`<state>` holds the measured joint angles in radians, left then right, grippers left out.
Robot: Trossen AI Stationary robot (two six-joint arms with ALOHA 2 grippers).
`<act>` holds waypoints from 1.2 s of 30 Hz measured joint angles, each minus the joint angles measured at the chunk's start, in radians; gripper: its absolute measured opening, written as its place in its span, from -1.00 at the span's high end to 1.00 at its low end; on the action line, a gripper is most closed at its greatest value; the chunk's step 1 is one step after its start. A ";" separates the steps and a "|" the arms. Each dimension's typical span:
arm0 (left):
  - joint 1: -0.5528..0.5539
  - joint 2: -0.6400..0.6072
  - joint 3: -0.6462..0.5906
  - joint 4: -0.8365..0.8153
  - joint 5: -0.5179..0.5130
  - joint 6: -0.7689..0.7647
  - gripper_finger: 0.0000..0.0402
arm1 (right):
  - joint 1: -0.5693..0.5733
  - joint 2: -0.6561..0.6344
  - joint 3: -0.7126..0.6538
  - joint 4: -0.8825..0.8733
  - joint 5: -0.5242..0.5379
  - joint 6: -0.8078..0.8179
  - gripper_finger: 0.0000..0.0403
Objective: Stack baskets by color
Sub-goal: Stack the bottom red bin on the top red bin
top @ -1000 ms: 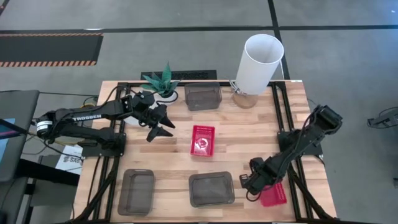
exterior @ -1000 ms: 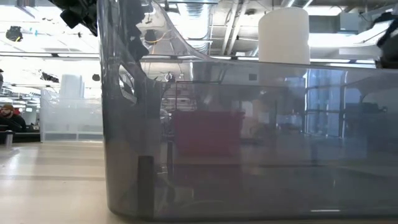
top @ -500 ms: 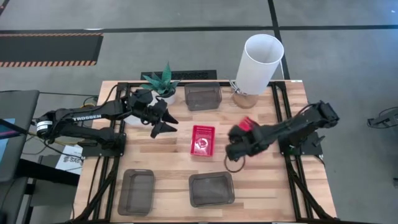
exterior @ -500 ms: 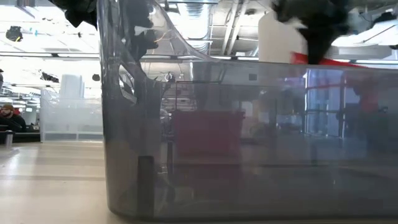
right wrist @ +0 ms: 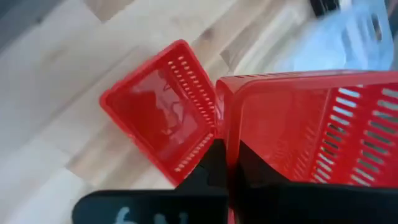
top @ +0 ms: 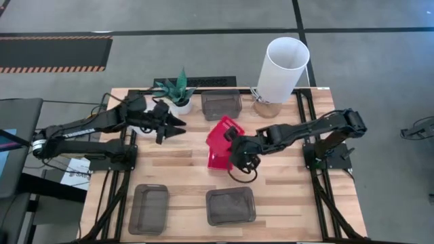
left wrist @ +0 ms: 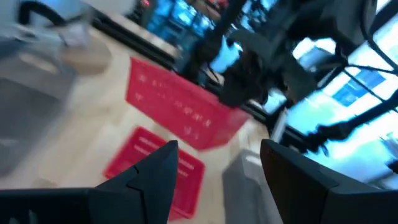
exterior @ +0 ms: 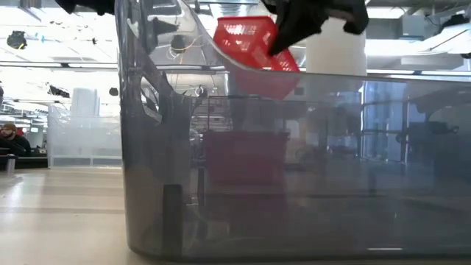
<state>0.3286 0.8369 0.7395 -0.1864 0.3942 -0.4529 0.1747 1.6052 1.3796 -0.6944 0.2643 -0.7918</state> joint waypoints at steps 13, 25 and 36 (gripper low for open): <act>-0.005 -0.140 0.000 -0.093 -0.141 0.002 -0.07 | 0.033 0.135 -0.010 0.015 -0.003 -0.395 0.98; -0.005 -0.142 0.001 -0.118 -0.137 -0.002 -0.07 | 0.043 0.209 -0.011 0.012 0.023 -0.395 0.97; -0.005 -0.142 0.000 -0.123 -0.137 0.014 -0.07 | 0.032 0.209 -0.011 -0.063 -0.006 -0.474 0.97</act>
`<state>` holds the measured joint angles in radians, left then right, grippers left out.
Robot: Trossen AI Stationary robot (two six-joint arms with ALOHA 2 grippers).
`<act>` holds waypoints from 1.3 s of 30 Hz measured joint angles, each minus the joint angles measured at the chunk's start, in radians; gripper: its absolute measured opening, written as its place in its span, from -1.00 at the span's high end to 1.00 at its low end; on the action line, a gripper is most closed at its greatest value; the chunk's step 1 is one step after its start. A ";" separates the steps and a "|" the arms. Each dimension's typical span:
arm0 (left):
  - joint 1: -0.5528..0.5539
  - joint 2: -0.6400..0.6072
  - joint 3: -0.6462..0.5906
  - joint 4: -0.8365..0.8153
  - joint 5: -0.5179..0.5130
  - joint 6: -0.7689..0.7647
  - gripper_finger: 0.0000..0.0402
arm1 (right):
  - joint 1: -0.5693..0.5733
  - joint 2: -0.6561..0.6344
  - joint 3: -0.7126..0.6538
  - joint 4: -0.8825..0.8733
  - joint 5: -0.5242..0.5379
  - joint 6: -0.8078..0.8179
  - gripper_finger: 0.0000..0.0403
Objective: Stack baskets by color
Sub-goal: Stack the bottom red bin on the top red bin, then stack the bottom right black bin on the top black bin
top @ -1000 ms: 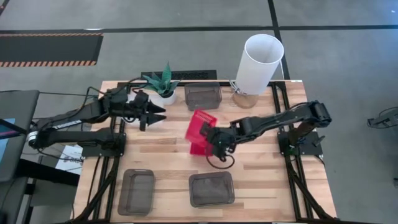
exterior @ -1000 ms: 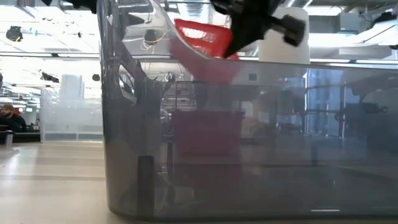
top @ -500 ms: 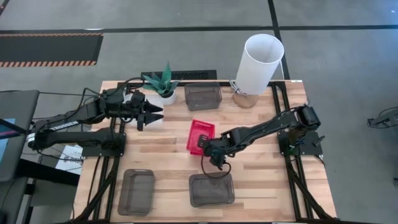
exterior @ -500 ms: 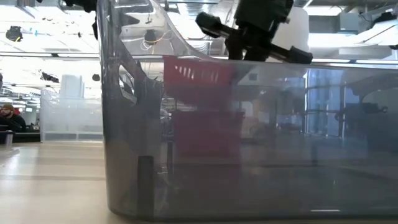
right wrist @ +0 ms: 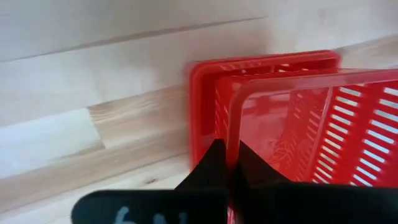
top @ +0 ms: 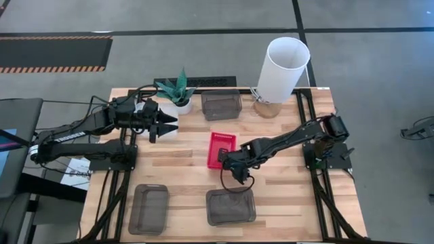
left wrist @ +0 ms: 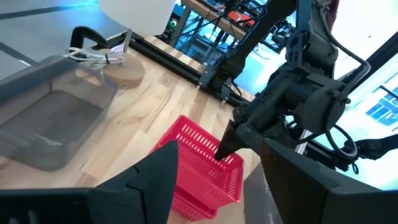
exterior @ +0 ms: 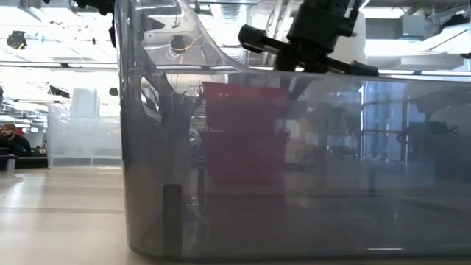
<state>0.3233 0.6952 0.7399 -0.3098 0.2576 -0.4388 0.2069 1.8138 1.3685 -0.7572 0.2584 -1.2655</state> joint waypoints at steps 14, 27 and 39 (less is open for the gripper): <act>0.000 0.000 0.000 0.001 -0.001 0.012 -0.07 | -0.014 0.007 0.000 -0.023 -0.025 0.019 0.80; 0.000 0.000 0.000 0.001 -0.003 0.015 -0.07 | -0.014 0.007 0.000 -0.001 -0.030 0.067 0.63; 0.000 0.000 0.000 0.001 -0.004 0.035 -0.07 | -0.010 -0.011 0.000 0.003 0.000 0.175 0.06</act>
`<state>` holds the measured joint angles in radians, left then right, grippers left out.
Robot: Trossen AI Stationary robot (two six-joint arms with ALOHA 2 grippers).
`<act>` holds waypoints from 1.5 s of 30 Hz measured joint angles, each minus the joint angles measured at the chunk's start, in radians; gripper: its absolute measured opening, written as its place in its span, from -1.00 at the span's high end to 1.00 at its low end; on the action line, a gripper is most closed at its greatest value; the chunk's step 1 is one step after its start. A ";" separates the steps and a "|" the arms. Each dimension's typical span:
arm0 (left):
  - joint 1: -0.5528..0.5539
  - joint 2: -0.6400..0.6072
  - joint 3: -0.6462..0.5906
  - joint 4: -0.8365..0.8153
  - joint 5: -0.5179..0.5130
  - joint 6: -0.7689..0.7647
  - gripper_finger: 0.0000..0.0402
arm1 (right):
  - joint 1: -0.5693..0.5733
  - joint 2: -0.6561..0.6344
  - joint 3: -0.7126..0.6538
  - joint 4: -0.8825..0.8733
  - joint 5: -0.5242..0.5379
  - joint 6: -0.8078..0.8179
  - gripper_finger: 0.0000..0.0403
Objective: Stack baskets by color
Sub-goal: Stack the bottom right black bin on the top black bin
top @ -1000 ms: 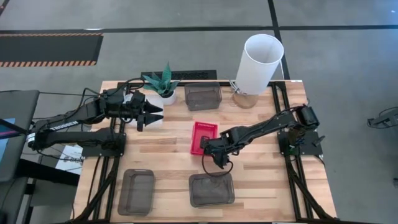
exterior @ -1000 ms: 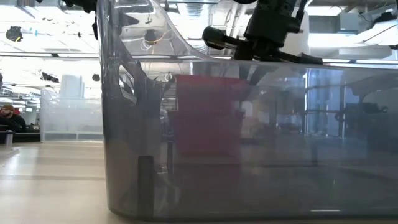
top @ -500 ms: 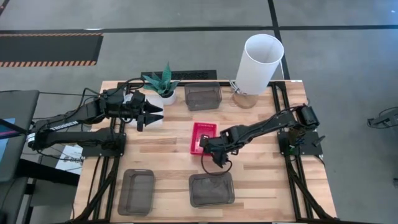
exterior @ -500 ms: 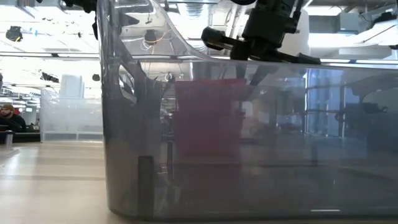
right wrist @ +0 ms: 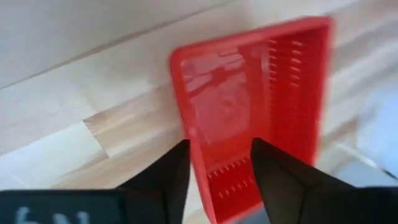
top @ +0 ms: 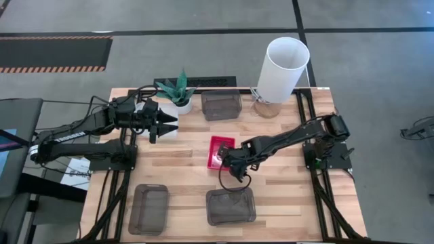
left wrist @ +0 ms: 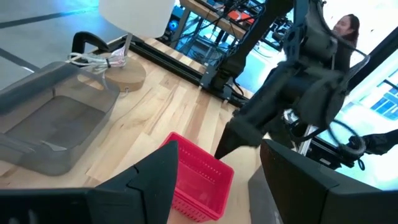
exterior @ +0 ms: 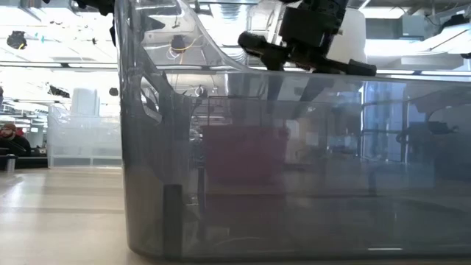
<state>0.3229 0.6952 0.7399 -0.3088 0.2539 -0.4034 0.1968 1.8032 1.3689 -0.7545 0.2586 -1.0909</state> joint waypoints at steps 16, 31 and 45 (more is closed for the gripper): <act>0.000 0.001 0.000 0.012 0.000 0.071 -0.07 | 0.013 -0.164 0.204 -0.192 -0.237 1.293 -0.11; 0.002 0.032 -0.002 0.007 0.029 0.165 -0.07 | 0.243 0.031 0.198 -0.253 -0.314 1.469 -0.11; 0.002 0.074 -0.001 0.006 0.137 0.186 -0.07 | 0.250 0.100 0.198 -0.182 -0.200 1.622 -0.11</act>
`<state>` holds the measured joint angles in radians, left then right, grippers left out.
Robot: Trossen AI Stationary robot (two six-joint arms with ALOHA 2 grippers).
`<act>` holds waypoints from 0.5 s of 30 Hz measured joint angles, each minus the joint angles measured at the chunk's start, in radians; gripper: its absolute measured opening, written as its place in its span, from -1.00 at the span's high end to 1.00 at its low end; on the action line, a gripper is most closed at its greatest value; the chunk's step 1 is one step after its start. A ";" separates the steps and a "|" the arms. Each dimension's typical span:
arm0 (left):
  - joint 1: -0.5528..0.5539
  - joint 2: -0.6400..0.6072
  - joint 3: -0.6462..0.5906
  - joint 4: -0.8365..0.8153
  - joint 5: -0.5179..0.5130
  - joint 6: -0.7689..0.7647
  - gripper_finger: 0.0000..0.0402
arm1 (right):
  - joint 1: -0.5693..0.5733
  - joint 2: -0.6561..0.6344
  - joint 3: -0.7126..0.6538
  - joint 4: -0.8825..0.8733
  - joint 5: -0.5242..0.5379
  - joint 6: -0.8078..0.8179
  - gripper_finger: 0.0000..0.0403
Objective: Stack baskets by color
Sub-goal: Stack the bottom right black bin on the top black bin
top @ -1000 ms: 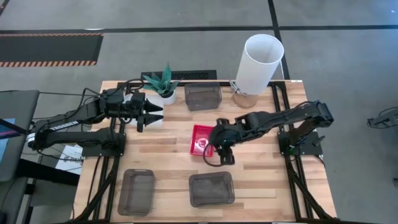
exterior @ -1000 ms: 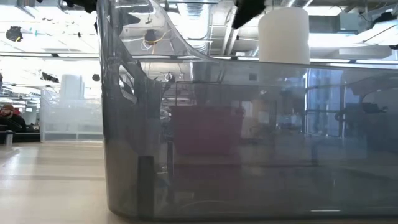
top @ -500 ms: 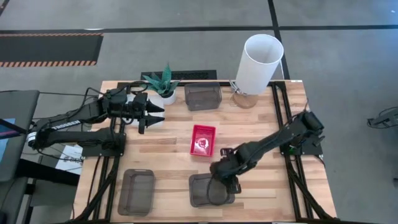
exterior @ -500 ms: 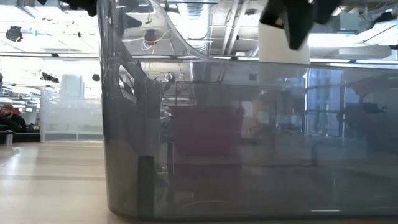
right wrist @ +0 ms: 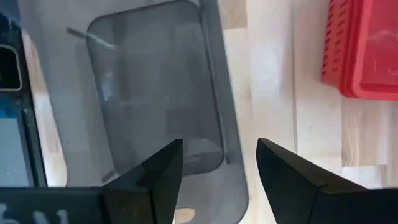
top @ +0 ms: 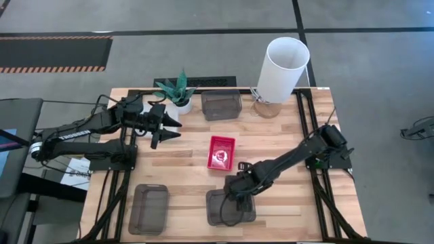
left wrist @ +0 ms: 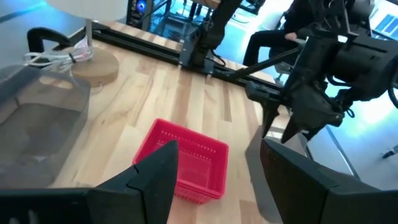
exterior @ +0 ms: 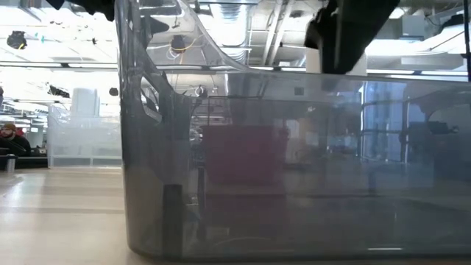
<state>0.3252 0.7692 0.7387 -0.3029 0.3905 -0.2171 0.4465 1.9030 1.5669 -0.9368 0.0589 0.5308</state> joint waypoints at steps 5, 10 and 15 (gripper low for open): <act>0.000 0.004 0.000 -0.002 0.024 0.000 -0.07 | -0.010 0.022 -0.036 0.022 -0.004 0.035 -0.11; 0.000 0.004 0.000 -0.002 0.024 -0.002 -0.07 | -0.010 0.043 -0.062 0.060 -0.025 0.046 -0.05; 0.000 0.003 0.000 -0.002 0.024 -0.007 -0.07 | -0.017 0.040 -0.062 0.087 -0.005 0.048 0.47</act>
<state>0.3250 0.7727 0.7391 -0.3046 0.4141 -0.2243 0.4294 1.9433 1.5052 -0.8494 0.0539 0.5790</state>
